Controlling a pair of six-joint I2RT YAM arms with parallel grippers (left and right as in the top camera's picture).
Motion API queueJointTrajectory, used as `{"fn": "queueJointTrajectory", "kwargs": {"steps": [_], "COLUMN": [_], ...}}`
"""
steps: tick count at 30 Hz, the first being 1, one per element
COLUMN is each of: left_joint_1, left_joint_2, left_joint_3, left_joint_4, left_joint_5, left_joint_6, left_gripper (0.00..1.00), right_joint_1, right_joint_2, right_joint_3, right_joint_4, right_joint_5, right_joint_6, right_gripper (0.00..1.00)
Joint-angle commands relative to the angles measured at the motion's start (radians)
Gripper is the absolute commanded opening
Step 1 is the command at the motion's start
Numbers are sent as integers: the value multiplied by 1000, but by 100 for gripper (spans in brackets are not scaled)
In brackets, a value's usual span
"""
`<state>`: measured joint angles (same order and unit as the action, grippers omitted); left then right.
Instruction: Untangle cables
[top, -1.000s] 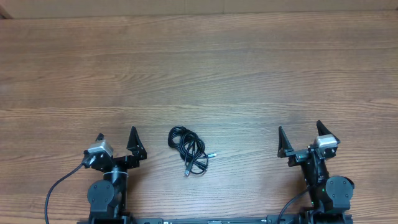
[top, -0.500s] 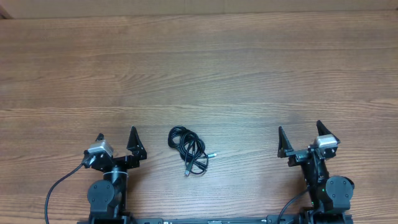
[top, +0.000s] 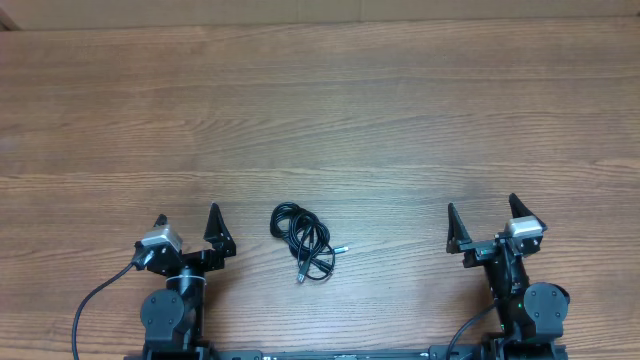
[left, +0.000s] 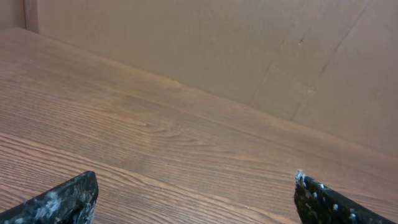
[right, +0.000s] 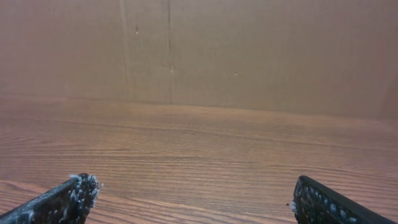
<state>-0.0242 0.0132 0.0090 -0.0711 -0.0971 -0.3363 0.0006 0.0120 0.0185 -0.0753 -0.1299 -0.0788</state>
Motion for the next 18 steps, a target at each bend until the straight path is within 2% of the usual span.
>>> {"fn": "queueJointTrajectory", "kwargs": {"steps": [1, 7, 18], "left_joint_1": [6, 6, 6], "left_joint_2": [-8, -8, -6], "left_joint_3": [-3, 18, 177], "left_joint_4": [-1, -43, -315], "left_joint_5": [12, 9, 9], "left_joint_6": [19, 45, 45], "left_gripper": [100, 100, 100], "right_joint_1": [3, 3, 3], "right_joint_2": [-9, -9, -9], "right_joint_3": [-10, -10, -10], "right_joint_4": [2, 2, 2], "right_joint_5": [6, 6, 6], "right_joint_6": [-1, -1, -1], "right_gripper": [100, 100, 100]}}
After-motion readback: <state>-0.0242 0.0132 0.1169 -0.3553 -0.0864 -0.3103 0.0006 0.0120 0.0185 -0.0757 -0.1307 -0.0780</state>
